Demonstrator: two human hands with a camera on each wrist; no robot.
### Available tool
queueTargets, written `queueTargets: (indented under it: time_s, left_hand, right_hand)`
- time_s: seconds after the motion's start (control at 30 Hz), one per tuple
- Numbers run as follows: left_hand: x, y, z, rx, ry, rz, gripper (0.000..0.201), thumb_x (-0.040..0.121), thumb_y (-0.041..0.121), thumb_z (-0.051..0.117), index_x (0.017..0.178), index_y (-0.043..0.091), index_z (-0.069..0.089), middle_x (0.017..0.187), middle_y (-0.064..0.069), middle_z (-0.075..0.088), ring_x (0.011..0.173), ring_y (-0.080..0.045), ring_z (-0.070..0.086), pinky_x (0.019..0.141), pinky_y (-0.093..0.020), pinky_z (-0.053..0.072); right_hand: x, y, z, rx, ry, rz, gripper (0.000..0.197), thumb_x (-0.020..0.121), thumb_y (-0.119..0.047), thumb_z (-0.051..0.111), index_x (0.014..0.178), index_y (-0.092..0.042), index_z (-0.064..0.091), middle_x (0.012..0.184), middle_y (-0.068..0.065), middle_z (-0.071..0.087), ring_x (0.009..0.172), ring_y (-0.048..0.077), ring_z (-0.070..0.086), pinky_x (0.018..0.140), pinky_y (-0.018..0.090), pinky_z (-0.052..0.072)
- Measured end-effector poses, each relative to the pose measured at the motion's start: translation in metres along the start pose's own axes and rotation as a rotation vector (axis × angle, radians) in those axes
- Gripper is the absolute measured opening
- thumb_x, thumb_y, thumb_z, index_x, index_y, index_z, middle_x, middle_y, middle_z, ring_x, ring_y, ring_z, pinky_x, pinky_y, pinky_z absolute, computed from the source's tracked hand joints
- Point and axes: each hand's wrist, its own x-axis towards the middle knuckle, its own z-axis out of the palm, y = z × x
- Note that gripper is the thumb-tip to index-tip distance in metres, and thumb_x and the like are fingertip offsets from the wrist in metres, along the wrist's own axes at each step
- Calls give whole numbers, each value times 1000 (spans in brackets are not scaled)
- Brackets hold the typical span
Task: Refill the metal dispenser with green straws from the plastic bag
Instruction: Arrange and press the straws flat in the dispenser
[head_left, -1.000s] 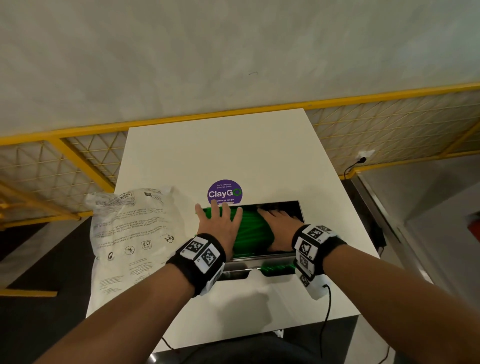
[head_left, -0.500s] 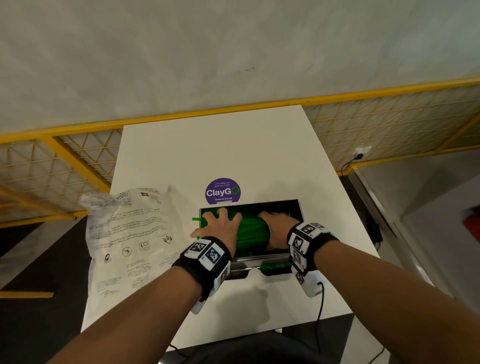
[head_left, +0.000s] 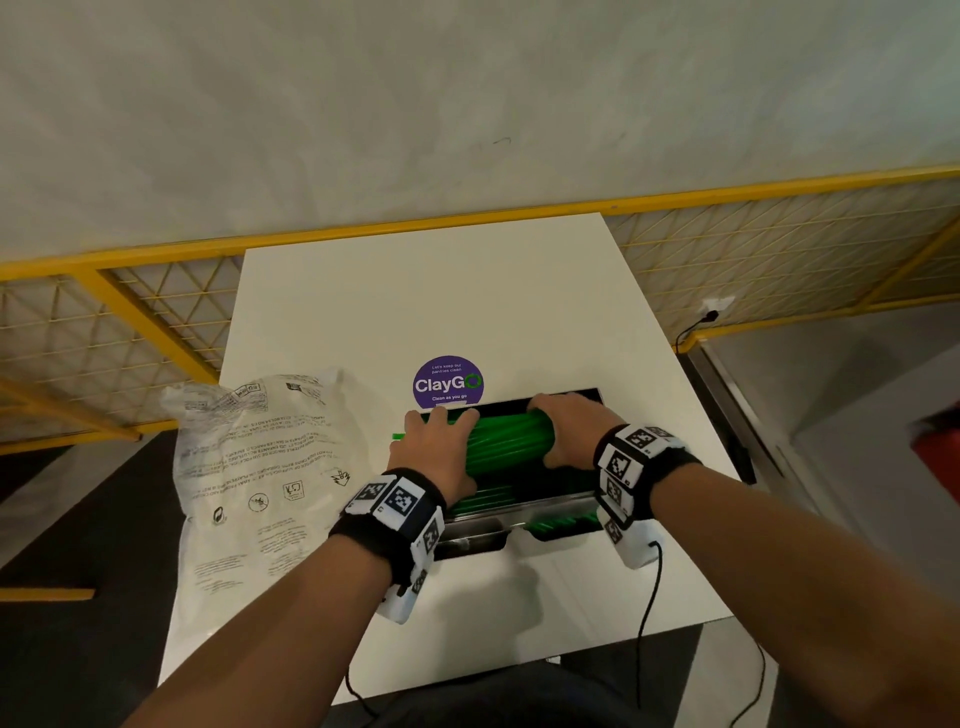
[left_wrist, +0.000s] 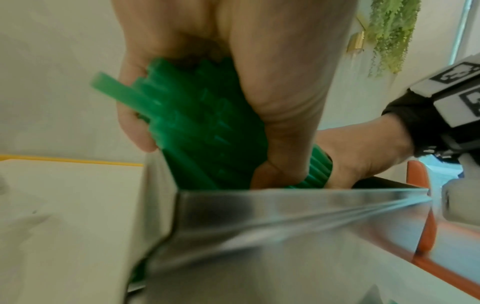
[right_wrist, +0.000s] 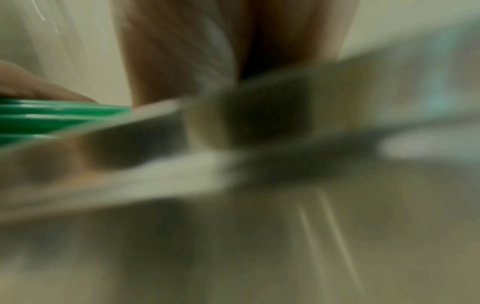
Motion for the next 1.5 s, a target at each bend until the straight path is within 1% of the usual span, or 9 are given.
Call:
queueTargets:
  time_s: [0.17, 0.33, 0.57, 0.77, 1.0, 1.2, 1.37, 1.43, 1.5]
  left_hand:
    - [-1, -4, 1, -30, 25, 17, 83, 74, 36, 73, 141, 34, 25, 132, -3, 40, 119, -30, 35, 87, -42, 47]
    - [-2, -10, -4, -26, 29, 67, 78, 74, 34, 72, 139, 34, 29, 130, -1, 43, 116, -29, 38, 83, -39, 46]
    - [-1, -19, -6, -138, 68, 129, 80, 72, 28, 73, 142, 29, 34, 127, -5, 48, 112, -30, 42, 94, -35, 40]
    - [-4, -14, 16, -65, 129, 150, 87, 74, 44, 69, 146, 30, 23, 137, -4, 34, 124, -28, 30, 99, -42, 38]
    - [-6, -16, 19, 80, 168, 130, 88, 71, 60, 61, 145, 39, 18, 144, 1, 27, 131, -23, 26, 100, -44, 25]
    - [-8, -14, 13, 187, 186, 121, 86, 75, 61, 60, 145, 37, 16, 143, 0, 30, 129, -24, 29, 100, -45, 26]
    - [-8, -19, 9, 175, 154, 65, 113, 65, 67, 67, 146, 39, -6, 156, -8, 0, 142, -35, 2, 108, -57, 16]
    - [-6, -19, 13, 179, 103, 51, 116, 66, 65, 68, 147, 35, -10, 156, -10, 0, 143, -37, 2, 110, -57, 16]
    - [-4, -20, 16, 177, 81, 65, 114, 68, 60, 70, 148, 29, -6, 153, -11, 10, 139, -34, 13, 109, -52, 25]
  right_hand:
    - [-3, -4, 1, -52, 8, -19, 66, 71, -29, 76, 129, -22, 46, 122, 5, 57, 112, 25, 51, 93, 43, 46]
    - [-6, -2, 5, -93, -6, -32, 64, 72, -31, 76, 127, -22, 46, 117, 4, 59, 106, 25, 54, 87, 42, 48]
    - [-5, -5, 2, -46, 36, -83, 64, 73, -30, 77, 129, -24, 46, 125, 4, 53, 116, 26, 49, 97, 51, 43]
    - [-13, -1, 15, -86, 31, -42, 75, 76, -32, 74, 139, -27, 33, 137, 3, 38, 129, 27, 33, 106, 55, 31]
    - [-22, -1, 16, -349, -64, -79, 92, 82, -21, 67, 150, -24, 4, 142, 12, 31, 123, 32, 42, 90, 44, 49]
    - [-24, 2, 10, -476, -65, -73, 87, 85, -22, 64, 150, -22, 7, 142, 12, 34, 122, 32, 45, 83, 38, 47]
    - [-17, 3, 7, -491, -29, -126, 96, 79, -36, 69, 150, -22, 6, 146, 11, 31, 131, 31, 36, 102, 44, 36]
    - [-8, 5, 14, -437, -77, -137, 103, 77, -40, 71, 150, -23, 2, 150, 11, 27, 136, 30, 29, 108, 47, 31]
    - [1, 8, 20, -346, -136, -113, 107, 78, -40, 72, 151, -25, -5, 155, 10, 20, 142, 30, 21, 115, 49, 23]
